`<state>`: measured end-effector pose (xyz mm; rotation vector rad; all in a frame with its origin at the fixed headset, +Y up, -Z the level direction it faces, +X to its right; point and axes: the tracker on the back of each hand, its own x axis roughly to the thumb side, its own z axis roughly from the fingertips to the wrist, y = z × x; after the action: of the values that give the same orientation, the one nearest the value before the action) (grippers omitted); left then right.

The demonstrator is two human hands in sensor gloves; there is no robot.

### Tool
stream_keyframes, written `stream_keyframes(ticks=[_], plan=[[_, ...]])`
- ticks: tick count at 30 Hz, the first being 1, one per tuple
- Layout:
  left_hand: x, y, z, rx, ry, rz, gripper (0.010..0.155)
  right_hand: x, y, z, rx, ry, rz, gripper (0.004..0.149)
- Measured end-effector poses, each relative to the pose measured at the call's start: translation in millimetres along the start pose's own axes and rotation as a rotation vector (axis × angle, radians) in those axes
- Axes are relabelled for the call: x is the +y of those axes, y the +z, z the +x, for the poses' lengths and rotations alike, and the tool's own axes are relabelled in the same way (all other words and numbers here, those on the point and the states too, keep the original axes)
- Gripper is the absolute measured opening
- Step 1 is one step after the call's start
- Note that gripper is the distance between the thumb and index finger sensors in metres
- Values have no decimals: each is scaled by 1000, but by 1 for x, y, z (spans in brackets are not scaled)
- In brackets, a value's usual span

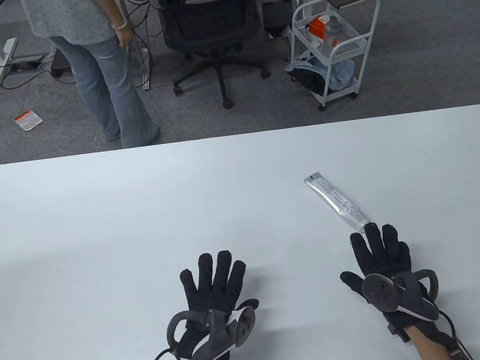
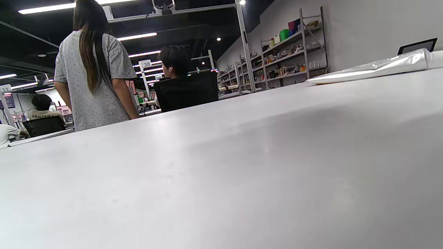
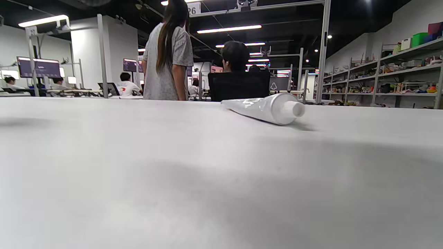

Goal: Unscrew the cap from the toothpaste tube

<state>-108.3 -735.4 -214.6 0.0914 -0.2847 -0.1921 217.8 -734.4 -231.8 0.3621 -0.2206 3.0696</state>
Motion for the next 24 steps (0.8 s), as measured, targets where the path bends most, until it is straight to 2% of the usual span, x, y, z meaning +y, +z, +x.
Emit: stream_keyframes(ticks=[7,24], plan=[[-1,0,-2,9,-3,-9,83,6,-1,4,-25,-7,61,83],[-6,-2,-9,41,16,-56,83,15,0,17,-88,15,126,84]])
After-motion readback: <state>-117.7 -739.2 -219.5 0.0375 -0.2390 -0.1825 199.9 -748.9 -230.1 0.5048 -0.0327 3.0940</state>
